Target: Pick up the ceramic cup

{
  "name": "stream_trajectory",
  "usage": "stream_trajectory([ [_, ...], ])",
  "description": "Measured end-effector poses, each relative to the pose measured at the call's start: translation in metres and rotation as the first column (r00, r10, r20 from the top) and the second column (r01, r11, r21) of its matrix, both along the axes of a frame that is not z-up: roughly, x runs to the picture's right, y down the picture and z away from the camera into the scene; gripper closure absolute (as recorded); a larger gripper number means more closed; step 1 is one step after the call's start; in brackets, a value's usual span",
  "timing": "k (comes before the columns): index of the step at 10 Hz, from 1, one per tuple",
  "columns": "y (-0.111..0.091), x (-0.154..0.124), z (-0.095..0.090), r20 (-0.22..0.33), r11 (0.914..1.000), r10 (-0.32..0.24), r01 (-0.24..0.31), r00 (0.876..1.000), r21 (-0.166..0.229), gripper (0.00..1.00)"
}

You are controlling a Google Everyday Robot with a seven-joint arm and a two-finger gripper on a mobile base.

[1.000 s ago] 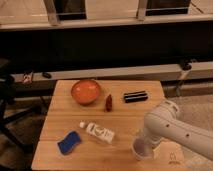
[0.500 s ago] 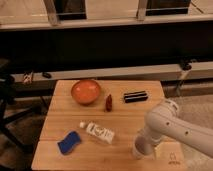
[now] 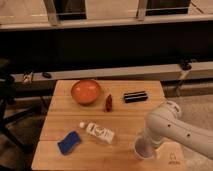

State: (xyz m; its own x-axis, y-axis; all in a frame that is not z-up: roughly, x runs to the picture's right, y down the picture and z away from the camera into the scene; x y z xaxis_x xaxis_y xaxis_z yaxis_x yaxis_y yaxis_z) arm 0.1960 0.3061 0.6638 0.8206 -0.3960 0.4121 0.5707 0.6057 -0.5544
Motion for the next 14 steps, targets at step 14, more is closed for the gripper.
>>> stream_trajectory([
  [14,0.0,-0.009,-0.019,0.013,0.9998,-0.017,0.017,1.0,0.014,0.2],
])
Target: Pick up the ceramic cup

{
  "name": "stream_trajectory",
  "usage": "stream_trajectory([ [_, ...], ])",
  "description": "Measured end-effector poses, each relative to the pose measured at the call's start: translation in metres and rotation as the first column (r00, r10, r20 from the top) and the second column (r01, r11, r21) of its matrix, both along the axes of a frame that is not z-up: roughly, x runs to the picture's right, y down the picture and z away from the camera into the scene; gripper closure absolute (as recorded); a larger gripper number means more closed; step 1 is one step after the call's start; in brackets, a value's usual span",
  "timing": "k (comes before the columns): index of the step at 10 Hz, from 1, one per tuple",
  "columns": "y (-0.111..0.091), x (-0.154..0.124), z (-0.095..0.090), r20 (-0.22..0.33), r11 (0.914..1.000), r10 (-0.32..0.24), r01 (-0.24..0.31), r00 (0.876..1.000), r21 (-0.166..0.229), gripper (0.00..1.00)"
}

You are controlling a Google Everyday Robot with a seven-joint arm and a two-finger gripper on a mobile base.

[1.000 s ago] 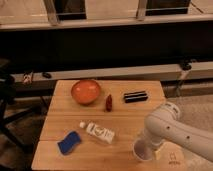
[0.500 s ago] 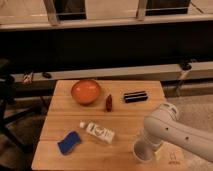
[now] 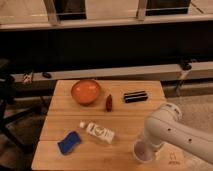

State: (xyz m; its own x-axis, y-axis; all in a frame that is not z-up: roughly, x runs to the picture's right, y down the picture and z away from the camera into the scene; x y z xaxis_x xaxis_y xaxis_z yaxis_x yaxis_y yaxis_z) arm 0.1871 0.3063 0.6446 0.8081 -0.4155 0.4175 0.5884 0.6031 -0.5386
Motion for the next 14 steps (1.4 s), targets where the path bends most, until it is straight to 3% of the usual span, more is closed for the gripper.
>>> stream_trajectory([
  [14,-0.013,0.01,-0.025,0.011,0.9988,0.014,-0.015,1.0,0.046,0.2],
])
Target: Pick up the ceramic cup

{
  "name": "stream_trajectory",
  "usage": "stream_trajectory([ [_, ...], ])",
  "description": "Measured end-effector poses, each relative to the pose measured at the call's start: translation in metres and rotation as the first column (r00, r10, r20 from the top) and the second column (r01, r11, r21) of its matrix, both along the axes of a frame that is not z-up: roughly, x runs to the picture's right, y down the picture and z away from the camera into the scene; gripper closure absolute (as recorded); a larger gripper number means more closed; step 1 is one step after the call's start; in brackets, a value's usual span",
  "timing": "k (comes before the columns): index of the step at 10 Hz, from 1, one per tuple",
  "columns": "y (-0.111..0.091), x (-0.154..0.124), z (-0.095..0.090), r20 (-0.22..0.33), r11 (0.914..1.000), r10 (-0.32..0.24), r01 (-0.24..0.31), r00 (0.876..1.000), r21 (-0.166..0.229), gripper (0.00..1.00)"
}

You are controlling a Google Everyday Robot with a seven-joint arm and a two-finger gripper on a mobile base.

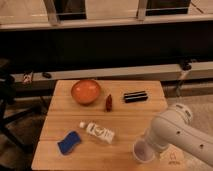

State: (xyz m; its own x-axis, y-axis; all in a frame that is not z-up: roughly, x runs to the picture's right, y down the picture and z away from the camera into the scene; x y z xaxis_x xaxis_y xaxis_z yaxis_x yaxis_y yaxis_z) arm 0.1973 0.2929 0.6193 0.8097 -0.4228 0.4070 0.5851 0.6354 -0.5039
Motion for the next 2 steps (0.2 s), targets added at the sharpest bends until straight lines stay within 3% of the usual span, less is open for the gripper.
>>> stream_trajectory([
  [2,-0.0002,0.002,-0.0014,0.002,1.0,0.0,0.0,1.0,0.001,0.2],
])
